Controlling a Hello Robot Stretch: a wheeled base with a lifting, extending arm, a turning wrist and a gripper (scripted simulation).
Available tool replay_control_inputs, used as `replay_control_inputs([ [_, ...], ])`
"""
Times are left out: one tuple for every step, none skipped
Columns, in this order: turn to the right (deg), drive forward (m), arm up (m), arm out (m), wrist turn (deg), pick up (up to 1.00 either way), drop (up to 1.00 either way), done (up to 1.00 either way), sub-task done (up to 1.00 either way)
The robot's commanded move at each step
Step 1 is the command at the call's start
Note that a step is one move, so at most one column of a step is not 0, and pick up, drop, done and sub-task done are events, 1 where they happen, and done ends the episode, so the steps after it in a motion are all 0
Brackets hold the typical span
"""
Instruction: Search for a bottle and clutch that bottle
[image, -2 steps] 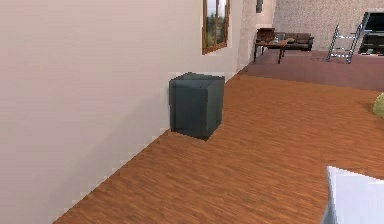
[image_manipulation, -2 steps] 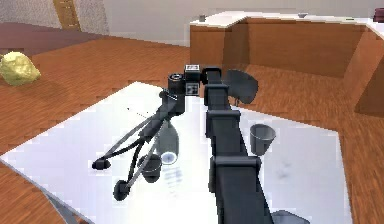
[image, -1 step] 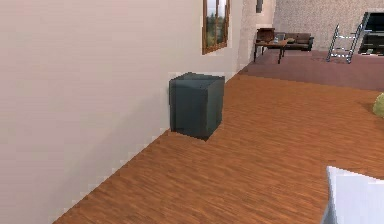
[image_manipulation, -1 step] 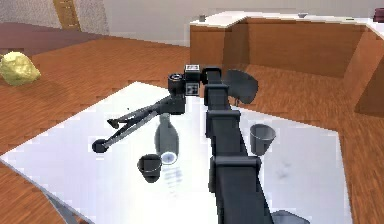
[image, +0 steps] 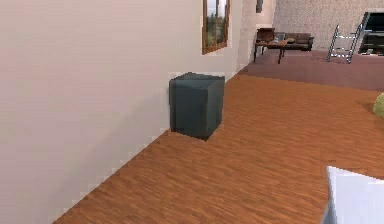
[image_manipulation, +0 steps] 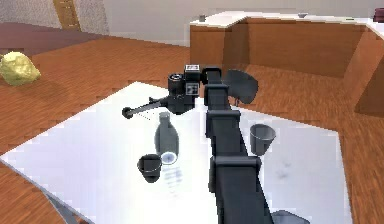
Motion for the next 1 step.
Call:
replay_control_inputs([
  [0.0,0.00,0.00,0.00,18.0,0.00,0.00,0.00,0.00],
])
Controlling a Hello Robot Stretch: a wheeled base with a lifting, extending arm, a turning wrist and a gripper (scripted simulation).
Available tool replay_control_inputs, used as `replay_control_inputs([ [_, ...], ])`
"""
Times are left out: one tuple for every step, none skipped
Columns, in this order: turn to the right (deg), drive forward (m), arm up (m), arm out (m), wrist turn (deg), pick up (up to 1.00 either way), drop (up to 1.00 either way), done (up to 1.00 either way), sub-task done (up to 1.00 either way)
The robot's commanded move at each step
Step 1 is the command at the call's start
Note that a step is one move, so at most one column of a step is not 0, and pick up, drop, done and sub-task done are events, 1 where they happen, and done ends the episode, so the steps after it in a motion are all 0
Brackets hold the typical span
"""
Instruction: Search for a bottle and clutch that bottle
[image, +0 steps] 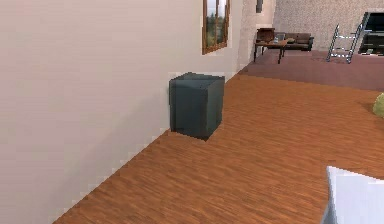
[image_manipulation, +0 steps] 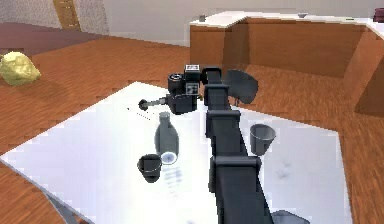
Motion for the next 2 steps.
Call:
replay_control_inputs([
  [0.0,0.00,-0.30,0.00,0.0,0.00,0.00,0.00,0.00],
  [0.0,0.00,0.00,0.00,0.0,1.00,0.00,0.00,0.00],
])
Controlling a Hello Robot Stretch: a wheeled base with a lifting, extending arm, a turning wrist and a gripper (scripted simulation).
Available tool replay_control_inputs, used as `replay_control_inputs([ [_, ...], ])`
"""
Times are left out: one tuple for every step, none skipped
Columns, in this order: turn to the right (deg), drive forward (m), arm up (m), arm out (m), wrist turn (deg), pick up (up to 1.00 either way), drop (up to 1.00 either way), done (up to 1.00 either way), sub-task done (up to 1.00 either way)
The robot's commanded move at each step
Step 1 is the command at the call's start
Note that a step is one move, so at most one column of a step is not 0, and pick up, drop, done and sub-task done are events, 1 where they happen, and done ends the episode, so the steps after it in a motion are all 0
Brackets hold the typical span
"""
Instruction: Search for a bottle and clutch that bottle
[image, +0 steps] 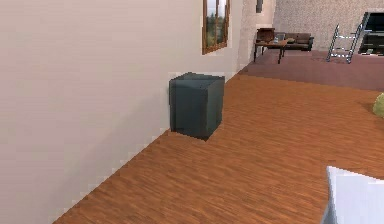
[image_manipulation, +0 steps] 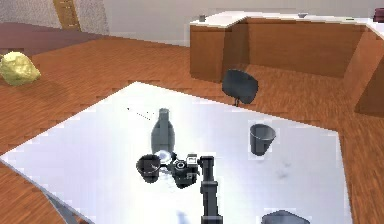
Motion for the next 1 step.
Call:
replay_control_inputs([
  [0.0,0.00,0.10,0.00,0.0,0.00,0.00,0.00,0.00],
])
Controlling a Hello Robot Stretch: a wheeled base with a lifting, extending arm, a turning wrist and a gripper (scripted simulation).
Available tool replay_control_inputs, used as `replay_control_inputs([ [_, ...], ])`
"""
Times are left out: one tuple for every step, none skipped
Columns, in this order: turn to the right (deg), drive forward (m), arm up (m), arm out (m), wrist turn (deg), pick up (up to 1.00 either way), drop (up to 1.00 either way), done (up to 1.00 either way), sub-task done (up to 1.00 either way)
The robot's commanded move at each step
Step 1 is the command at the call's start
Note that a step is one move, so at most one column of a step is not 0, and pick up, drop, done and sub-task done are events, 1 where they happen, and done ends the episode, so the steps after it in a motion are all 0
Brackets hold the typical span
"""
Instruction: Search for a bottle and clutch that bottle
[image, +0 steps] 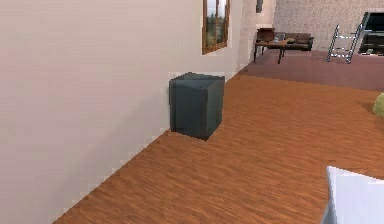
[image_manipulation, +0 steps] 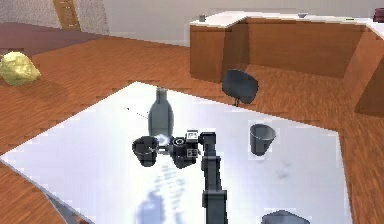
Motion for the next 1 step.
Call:
replay_control_inputs([
  [0.0,0.00,0.00,0.00,0.0,0.00,0.00,1.00,0.00],
])
